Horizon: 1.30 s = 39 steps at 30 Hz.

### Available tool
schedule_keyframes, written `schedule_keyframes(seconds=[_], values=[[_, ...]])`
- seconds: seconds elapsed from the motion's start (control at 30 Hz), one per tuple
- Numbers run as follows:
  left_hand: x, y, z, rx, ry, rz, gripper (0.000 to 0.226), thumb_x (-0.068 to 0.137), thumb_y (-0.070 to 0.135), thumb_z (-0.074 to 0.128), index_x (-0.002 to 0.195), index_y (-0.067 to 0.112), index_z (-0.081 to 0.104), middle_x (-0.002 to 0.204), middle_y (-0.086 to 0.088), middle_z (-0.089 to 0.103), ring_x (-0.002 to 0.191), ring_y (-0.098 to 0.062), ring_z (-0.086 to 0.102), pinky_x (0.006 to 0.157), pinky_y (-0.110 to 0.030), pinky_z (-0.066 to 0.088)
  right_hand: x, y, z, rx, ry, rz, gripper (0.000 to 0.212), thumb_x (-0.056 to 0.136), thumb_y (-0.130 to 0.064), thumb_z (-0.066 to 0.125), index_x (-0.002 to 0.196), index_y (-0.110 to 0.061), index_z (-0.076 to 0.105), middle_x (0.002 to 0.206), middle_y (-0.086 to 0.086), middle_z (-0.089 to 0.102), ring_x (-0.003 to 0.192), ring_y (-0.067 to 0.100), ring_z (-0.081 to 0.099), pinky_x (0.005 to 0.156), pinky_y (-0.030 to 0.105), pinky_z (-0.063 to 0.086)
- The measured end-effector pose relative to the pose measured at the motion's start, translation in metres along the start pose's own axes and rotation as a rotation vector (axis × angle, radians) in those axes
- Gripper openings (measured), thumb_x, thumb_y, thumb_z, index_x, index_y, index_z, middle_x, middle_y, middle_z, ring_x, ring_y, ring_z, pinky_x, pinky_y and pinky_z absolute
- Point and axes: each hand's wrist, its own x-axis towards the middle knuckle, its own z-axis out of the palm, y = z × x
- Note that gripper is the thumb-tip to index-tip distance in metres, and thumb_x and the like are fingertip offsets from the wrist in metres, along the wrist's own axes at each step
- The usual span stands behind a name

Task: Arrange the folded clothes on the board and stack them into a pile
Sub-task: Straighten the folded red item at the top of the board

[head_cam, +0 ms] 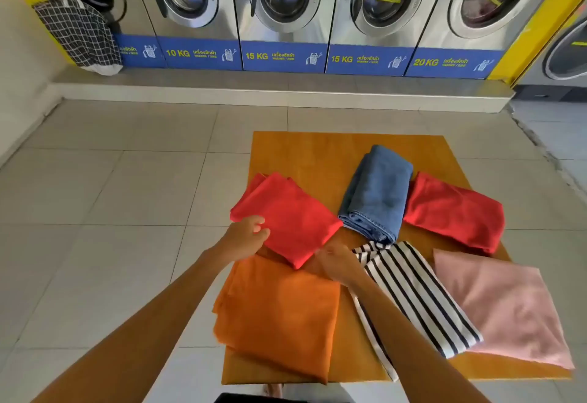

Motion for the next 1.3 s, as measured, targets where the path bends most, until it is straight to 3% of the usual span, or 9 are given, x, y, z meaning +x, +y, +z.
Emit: schedule_keyframes(seconds=[0.1, 0.2, 0.33, 0.43, 0.63, 0.77, 0.87, 1.13, 1.3], values=[[0.027, -0.005, -0.013, 0.015, 0.052, -0.048, 0.049, 0.099, 0.031, 0.047, 0.144, 0.013, 0.041, 0.145, -0.009, 0.049, 0.131, -0.025, 0.048, 0.104, -0.033, 0.039, 0.028, 0.002, 0.006, 0.166, 0.037, 0.168, 0.027, 0.092, -0.026, 0.057, 0.067, -0.017, 0.050, 0.060, 0.002, 0.047, 0.058, 0.019, 0.050, 0.061, 0.041, 0.047], [0.060, -0.004, -0.025, 0.045, 0.046, -0.090, 0.057, 0.098, 0.032, 0.047, 0.149, 0.015, 0.030, 0.148, -0.011, 0.044, 0.131, -0.030, 0.049, 0.102, -0.038, 0.044, 0.045, -0.011, 0.006, 0.256, 0.106, 0.253, 0.020, 0.093, -0.027, 0.056, 0.084, -0.009, 0.056, 0.071, 0.004, 0.057, 0.068, 0.022, 0.059, 0.067, 0.039, 0.054], [0.105, -0.003, -0.030, 0.137, 0.110, -0.112, 0.053, 0.093, 0.031, 0.053, 0.140, 0.012, 0.036, 0.135, -0.013, 0.053, 0.117, -0.033, 0.057, 0.094, -0.046, 0.052, 0.065, -0.023, 0.015, 0.611, 0.179, 0.398, 0.047, 0.087, -0.043, 0.070, 0.115, -0.008, 0.054, 0.108, 0.008, 0.067, 0.100, 0.027, 0.067, 0.086, 0.048, 0.062], [0.133, -0.013, -0.018, 0.026, 0.102, -0.227, 0.067, 0.093, 0.036, 0.054, 0.147, 0.015, 0.021, 0.141, -0.016, 0.047, 0.125, -0.038, 0.051, 0.099, -0.051, 0.048, 0.074, -0.028, 0.022, 0.824, 0.160, 0.434, 0.043, 0.083, -0.039, 0.081, 0.110, -0.014, 0.059, 0.106, 0.007, 0.071, 0.096, 0.025, 0.071, 0.082, 0.046, 0.063], [0.149, -0.037, 0.010, 0.099, 0.343, -0.361, 0.066, 0.087, 0.058, 0.053, 0.129, 0.007, 0.045, 0.121, -0.016, 0.058, 0.109, -0.036, 0.059, 0.091, -0.051, 0.051, 0.101, -0.032, 0.022, 0.726, 0.141, 0.285, 0.052, 0.083, -0.039, 0.080, 0.126, -0.027, 0.053, 0.112, -0.004, 0.069, 0.104, 0.021, 0.069, 0.094, 0.047, 0.058], [0.150, -0.042, 0.023, -0.035, 0.305, -0.370, 0.056, 0.091, 0.055, 0.050, 0.116, 0.005, 0.048, 0.105, -0.012, 0.064, 0.088, -0.030, 0.064, 0.080, -0.043, 0.056, 0.129, -0.049, 0.005, 0.508, 0.147, 0.159, 0.039, 0.094, -0.031, 0.068, 0.127, -0.031, 0.048, 0.109, -0.012, 0.064, 0.100, 0.014, 0.064, 0.091, 0.038, 0.053], [0.164, -0.034, 0.016, -0.062, 0.313, -0.326, 0.050, 0.096, 0.050, 0.043, 0.110, 0.003, 0.052, 0.095, -0.009, 0.062, 0.077, -0.023, 0.057, 0.071, -0.036, 0.052, 0.162, -0.064, -0.015, 0.428, 0.100, 0.095, 0.036, 0.098, -0.026, 0.063, 0.132, -0.027, 0.051, 0.116, -0.008, 0.067, 0.105, 0.017, 0.065, 0.097, 0.045, 0.055], [0.261, -0.003, -0.034, -0.167, 0.464, -0.211, 0.050, 0.098, 0.049, 0.041, 0.113, 0.002, 0.051, 0.093, -0.005, 0.055, 0.083, -0.028, 0.059, 0.069, -0.034, 0.045, 0.276, -0.122, -0.083, 0.568, -0.063, 0.016, 0.029, 0.096, -0.020, 0.069, 0.122, -0.026, 0.057, 0.116, 0.003, 0.070, 0.106, 0.026, 0.068, 0.096, 0.049, 0.056], [0.332, 0.006, -0.036, 0.019, 0.461, -0.259, 0.052, 0.098, 0.052, 0.038, 0.114, 0.005, 0.052, 0.099, -0.011, 0.063, 0.091, -0.032, 0.064, 0.077, -0.042, 0.052, 0.345, -0.104, -0.095, 0.331, 0.075, 0.049, 0.036, 0.097, -0.027, 0.067, 0.129, -0.014, 0.059, 0.121, 0.008, 0.069, 0.107, 0.028, 0.067, 0.093, 0.047, 0.058]])
